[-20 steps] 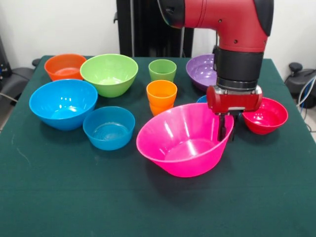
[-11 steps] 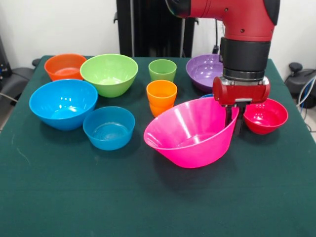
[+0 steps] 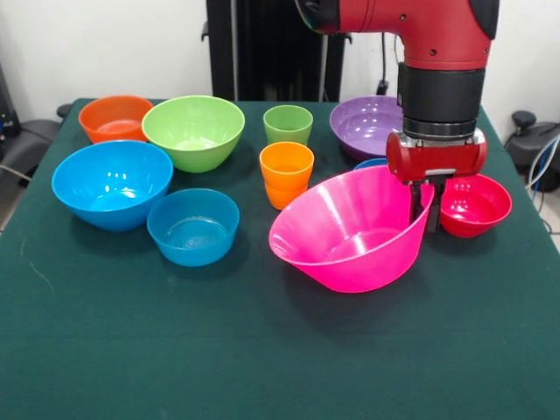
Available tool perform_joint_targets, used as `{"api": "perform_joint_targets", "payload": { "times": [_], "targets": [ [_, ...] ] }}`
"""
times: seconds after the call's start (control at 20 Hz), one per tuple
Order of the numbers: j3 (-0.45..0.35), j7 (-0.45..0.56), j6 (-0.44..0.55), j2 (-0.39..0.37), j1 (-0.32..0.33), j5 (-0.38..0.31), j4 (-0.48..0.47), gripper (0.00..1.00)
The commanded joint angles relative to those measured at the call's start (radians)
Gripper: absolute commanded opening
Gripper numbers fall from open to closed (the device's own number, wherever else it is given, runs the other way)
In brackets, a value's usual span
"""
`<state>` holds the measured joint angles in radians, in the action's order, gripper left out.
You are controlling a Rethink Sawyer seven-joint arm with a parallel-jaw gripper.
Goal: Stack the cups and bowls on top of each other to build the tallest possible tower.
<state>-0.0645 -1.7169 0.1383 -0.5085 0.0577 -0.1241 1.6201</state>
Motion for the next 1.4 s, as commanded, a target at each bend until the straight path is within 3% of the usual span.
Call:
{"api": "perform_joint_targets", "payload": {
  "times": [0.05,0.85,1.4],
  "targets": [
    [-0.138,-0.113,0.096,0.002,0.02,0.029,0.062,0.0],
    [-0.3,-0.092,0.075,0.036,0.109,0.031,0.086,0.0],
    [-0.509,-0.06,0.065,0.069,0.231,0.011,0.138,0.0]
  ]
}}
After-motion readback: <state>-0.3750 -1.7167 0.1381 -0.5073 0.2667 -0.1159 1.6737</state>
